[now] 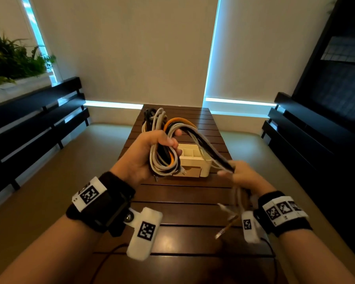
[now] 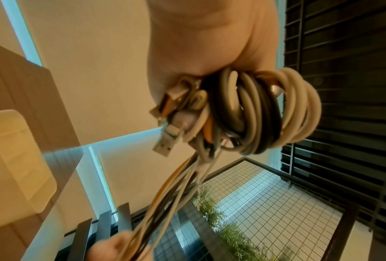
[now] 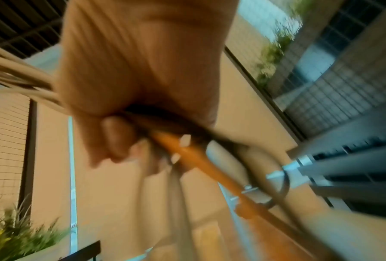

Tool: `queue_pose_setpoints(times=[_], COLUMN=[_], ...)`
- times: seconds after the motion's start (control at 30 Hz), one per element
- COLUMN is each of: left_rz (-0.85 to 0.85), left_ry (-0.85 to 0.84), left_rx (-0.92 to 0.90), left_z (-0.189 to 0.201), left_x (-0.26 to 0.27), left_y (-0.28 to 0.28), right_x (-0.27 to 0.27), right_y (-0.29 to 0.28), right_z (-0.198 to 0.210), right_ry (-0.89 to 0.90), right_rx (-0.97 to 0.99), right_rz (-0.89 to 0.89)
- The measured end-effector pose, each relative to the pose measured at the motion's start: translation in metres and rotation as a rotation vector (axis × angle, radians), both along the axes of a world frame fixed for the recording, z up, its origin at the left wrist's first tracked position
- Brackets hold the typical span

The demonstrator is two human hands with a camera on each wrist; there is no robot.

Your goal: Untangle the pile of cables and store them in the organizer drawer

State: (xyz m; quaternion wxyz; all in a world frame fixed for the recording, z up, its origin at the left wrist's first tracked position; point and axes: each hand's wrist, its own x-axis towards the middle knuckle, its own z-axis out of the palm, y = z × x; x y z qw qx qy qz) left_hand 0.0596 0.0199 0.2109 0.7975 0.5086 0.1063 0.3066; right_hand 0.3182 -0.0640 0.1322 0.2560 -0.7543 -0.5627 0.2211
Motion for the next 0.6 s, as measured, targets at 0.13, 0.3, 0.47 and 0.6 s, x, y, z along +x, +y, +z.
queue_pose_setpoints(times=[0.13,0.3,0.47,0.6], left_rz=[-0.005,-0.109,-0.16,-0.186], left_ry=[0.078,0.153,0.127,0.091], left_rx=[0.049,0.018,-0.055,-0.109], left_z=[-0.009,-0.031,-0.042,-0.04], left_x=[0.019,0.061,0.106,0.134], left_y=[-0.007,-0.034,-0.048,-0.055], right_x=[0.036,0.08,0.116,0.13], right_y=[-0.016,-0.057,-0.081,-0.094], right_z=[0.013,-0.003,-0.029,-0.036], right_ry=[-0.276,-0.419,-0.422,-0.364], right_rx=[0.244,0.2,0.082,0.1], right_rz=[-0.344,-0.518,-0.579,-0.644])
